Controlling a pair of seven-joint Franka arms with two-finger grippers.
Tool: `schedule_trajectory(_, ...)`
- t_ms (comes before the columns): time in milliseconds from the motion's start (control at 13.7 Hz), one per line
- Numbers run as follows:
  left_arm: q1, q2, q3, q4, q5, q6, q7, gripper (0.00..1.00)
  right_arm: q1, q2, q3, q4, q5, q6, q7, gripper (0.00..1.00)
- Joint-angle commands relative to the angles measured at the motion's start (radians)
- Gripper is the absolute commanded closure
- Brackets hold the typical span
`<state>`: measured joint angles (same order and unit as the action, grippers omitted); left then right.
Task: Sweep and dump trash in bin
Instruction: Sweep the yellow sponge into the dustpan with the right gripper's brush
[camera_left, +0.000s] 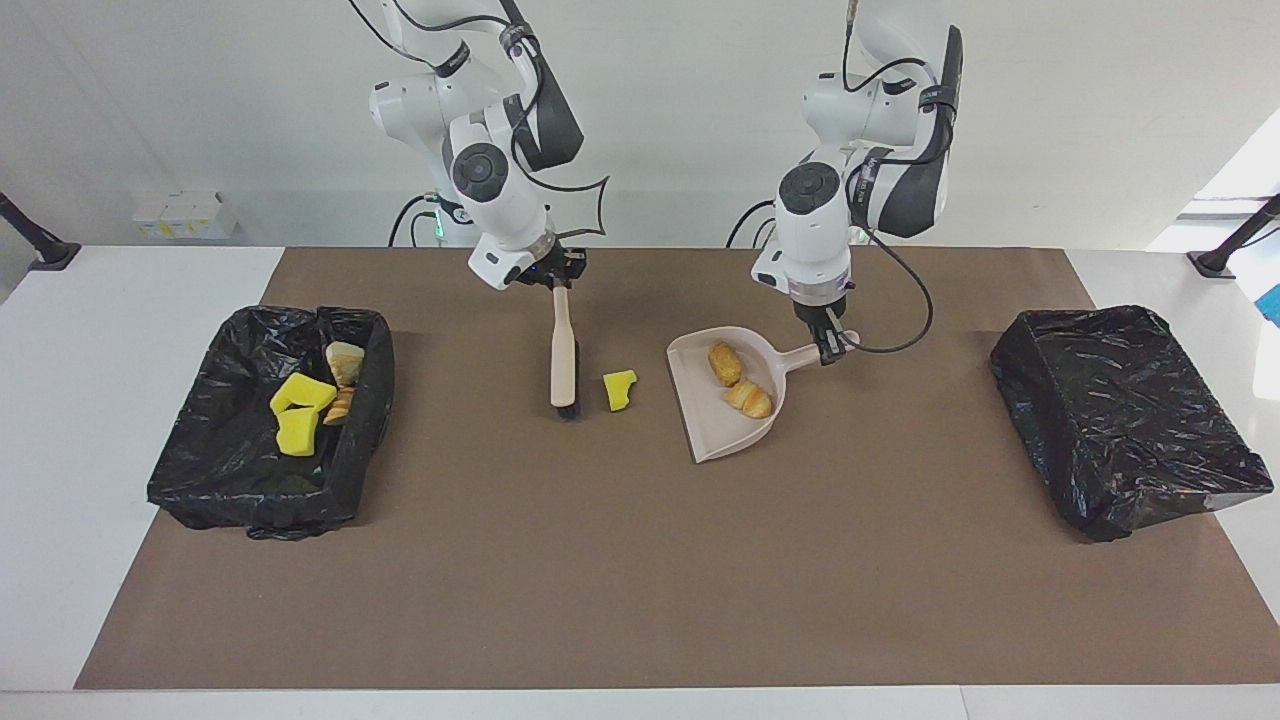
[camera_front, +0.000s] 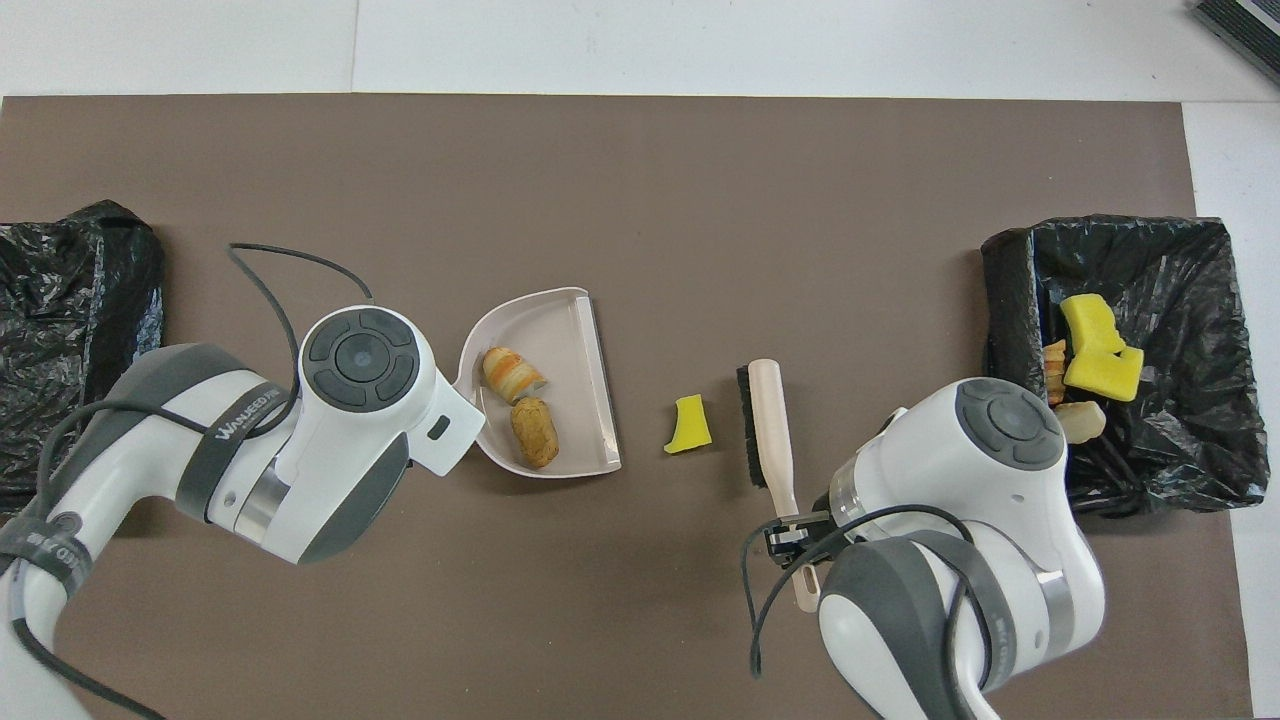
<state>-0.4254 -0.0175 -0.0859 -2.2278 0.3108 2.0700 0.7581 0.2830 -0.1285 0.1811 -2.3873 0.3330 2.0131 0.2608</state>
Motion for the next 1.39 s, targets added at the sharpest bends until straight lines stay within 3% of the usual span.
schedule_trajectory(0, -0.054, -0.041, 0.009, -0.056, 0.024, 0.018, -0.114, 1.00, 0.068, 0.075, 0.006, 0.006, 0.021, 0.096, 0.041, 1.00)
schedule_trajectory(439, -0.059, -0.018, 0.008, -0.050, 0.022, 0.059, -0.143, 1.00, 0.185, 0.125, 0.012, 0.135, 0.147, 0.105, 0.043, 1.00)
schedule_trajectory(659, 0.012, 0.017, 0.008, -0.053, 0.018, 0.223, -0.077, 1.00, 0.199, 0.162, 0.011, 0.212, 0.149, 0.102, 0.052, 1.00)
schedule_trajectory(878, 0.056, 0.040, 0.008, -0.039, 0.001, 0.263, -0.016, 1.00, 0.162, 0.119, 0.005, 0.200, 0.141, 0.079, 0.037, 1.00)
schedule_trajectory(1171, 0.118, 0.066, 0.008, -0.007, -0.125, 0.263, 0.142, 1.00, 0.081, 0.046, 0.005, 0.183, 0.132, 0.006, 0.035, 1.00)
schedule_trajectory(1317, 0.135, 0.082, 0.009, 0.037, -0.160, 0.243, 0.200, 1.00, 0.091, 0.018, 0.005, 0.159, 0.109, -0.020, 0.049, 1.00)
